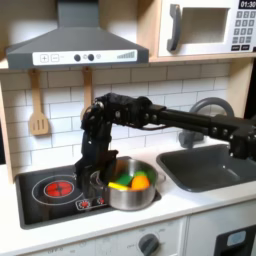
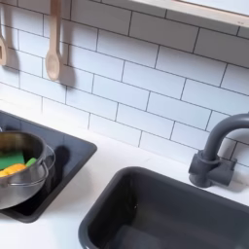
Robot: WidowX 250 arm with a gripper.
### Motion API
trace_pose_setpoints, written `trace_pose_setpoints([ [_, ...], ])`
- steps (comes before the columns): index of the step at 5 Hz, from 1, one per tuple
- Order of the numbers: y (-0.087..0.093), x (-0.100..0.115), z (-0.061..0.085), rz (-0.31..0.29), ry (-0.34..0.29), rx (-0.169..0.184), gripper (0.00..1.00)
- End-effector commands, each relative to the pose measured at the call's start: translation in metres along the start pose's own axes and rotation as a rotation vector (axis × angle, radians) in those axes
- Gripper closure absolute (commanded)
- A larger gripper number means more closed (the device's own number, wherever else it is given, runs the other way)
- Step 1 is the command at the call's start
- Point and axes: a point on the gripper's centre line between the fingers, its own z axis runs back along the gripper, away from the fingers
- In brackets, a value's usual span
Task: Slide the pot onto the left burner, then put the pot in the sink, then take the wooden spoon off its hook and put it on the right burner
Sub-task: 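Slide the pot onto the left burner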
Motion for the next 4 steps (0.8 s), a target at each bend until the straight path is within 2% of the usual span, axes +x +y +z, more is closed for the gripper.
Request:
trace_pose_setpoints([
  [1,0.003,0.002,0.016,0.01,-0.022,-0.038,0.0],
  [2,0.005,0.003,0.012,0.013,-0.004,-0.038,0.0],
  [3,0.009,-0.001,0.003,0.028,0.015,-0.03,1.0],
  [4,0.011,-0.004,0.004,0.025,-0.001,-0.02,1.0],
])
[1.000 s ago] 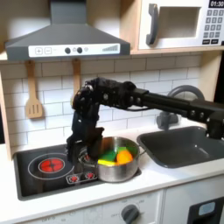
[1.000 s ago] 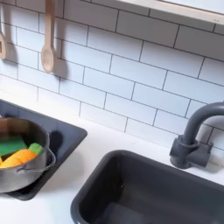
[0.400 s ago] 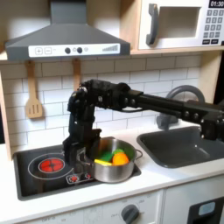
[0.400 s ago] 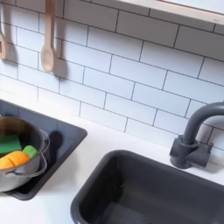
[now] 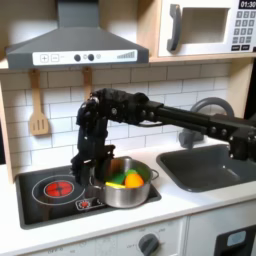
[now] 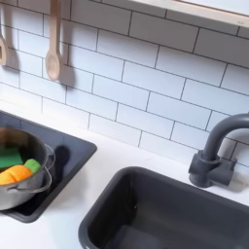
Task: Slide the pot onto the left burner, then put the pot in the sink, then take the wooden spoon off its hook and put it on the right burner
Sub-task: 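Slide the pot onto the left burner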
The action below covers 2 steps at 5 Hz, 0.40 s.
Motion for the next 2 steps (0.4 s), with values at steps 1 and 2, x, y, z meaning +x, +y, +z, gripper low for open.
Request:
trace_pose_setpoints([
  [1,0.005,-0.0145,-0.013,0.003,0.017,0.013,1.0],
  [2,0.0098,-0.0164,-0.0076,0.028,0.006,0.016,1.0],
])
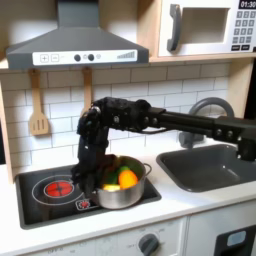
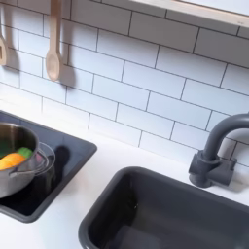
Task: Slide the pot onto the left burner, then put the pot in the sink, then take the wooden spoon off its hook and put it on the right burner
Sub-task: 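Slide the pot onto the left burner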
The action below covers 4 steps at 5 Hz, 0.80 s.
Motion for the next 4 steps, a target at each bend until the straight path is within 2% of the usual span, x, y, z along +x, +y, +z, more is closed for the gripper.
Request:
trace_pose_setpoints([
  [1,0.011,0.008,0.006,0.056,-0.02,0.002,1.0],
  [2,0.021,0.014,0.011,0.088,-0.028,0.015,1.0],
  [3,0.028,0.022,0.005,0.117,-0.022,0.028,1.0],
  [4,0.032,0.032,0.005,0.134,-0.028,0.03,1.0],
])
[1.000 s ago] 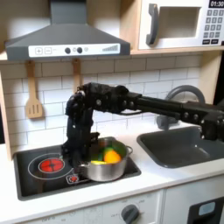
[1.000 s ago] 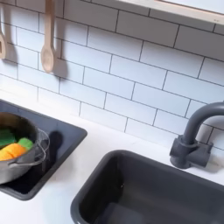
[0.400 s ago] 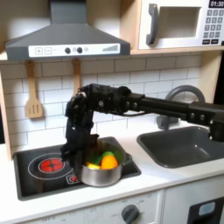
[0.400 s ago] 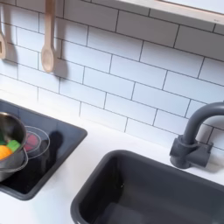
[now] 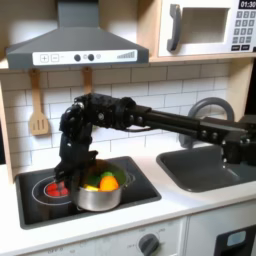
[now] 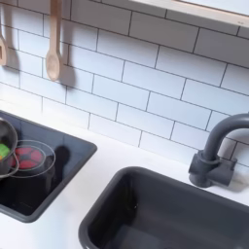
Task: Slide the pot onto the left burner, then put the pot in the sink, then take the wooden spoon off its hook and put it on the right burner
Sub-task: 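Slide the pot onto the left burner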
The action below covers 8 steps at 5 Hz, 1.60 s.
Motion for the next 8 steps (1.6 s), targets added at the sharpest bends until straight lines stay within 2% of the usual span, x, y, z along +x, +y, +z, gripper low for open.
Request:
trace_pose_setpoints([
  [1,0.007,0.021,-0.004,0.044,-0.002,0.005,1.0],
  [2,0.009,0.034,-0.008,0.056,-0.009,0.009,1.0],
  [4,0.021,0.042,-0.016,0.084,-0.008,0.014,1.0],
  [5,0.01,0.038,-0.007,0.037,-0.029,0.007,1.0],
  [6,0.018,0.042,-0.005,0.044,-0.049,0.026,0.0],
  [7,0.015,0.043,0.008,0.019,-0.079,0.022,0.0],
  [8,0.006,0.039,0.023,0.005,-0.096,0.0,0.0],
])
